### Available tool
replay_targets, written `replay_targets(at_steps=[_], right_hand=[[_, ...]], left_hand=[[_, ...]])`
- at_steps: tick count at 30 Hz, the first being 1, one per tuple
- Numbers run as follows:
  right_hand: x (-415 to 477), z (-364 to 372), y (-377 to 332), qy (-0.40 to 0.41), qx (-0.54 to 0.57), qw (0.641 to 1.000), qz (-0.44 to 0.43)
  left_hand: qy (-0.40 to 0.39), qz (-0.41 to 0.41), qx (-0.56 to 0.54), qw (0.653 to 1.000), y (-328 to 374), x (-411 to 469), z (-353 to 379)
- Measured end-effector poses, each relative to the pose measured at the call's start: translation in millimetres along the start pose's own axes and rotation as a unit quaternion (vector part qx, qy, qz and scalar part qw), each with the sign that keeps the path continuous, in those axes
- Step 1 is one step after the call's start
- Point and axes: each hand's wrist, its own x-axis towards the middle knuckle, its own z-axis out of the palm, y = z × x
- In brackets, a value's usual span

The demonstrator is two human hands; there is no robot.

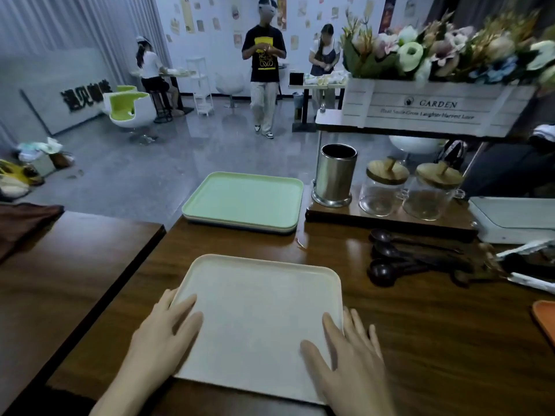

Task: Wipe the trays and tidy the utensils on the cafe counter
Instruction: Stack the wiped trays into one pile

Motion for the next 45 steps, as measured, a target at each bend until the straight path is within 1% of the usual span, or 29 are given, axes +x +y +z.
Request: replay_targets(at_steps=[3,6,7,10,12,14,18,22,25,30,37,41,45], right_hand=[[30.0,3.6,-22.7,0.029,0.016,0.999,0.007],[53.4,-6.9,-53.5,-0.035,-0.004,0.999,0.039],[59.6,-13.8,-64.4,-0.032,0.006,0.999,0.042],[78.7,-19.0,-91.1,0.031,0.033,0.999,0.014],[98.7,-18.3,-99.6,0.049,0.038,0.998,0.009],[124.0,-20.8,-105.8,0.068,0.044,0.997,0.003],[192.5,-33.7,-120.3,0.119,0.043,0.992,-0.011],[255.7,-41.0,-129.6,0.129,0.044,0.991,-0.010],[286.2,-37.2,-132.0,0.114,0.045,0.992,0.007],[303.2,-21.5,-127.7,0.085,0.051,0.994,0.049],[309.1,0.6,-117.5,0.093,0.046,0.992,0.066],[306.9,1.0,-115.5,0.102,0.023,0.993,0.057],[303.1,7.3,-114.4,0.111,0.033,0.992,0.048]], left_hand=[[0.022,0.005,-0.048,0.999,-13.2,30.1,-18.1],[0.031,0.020,-0.063,0.997,-20.6,60.6,-39.1],[0.034,0.026,-0.060,0.997,-22.3,72.0,-44.7],[0.036,0.057,-0.064,0.996,-21.0,104.9,-61.1],[0.041,0.076,-0.076,0.993,-14.9,127.0,-70.9],[0.046,0.094,-0.063,0.993,-6.4,155.5,-77.0],[0.033,0.101,-0.075,0.991,10.4,224.7,-78.1],[0.010,0.103,-0.070,0.992,23.8,283.8,-66.0],[-0.010,0.103,-0.075,0.992,27.3,311.8,-56.0],[-0.024,0.110,-0.065,0.991,25.1,330.0,-38.1],[-0.018,0.127,-0.030,0.991,21.9,339.9,-23.5],[-0.010,0.127,-0.032,0.991,21.3,341.8,-17.7],[-0.015,0.128,-0.010,0.992,19.0,335.5,-15.5]])
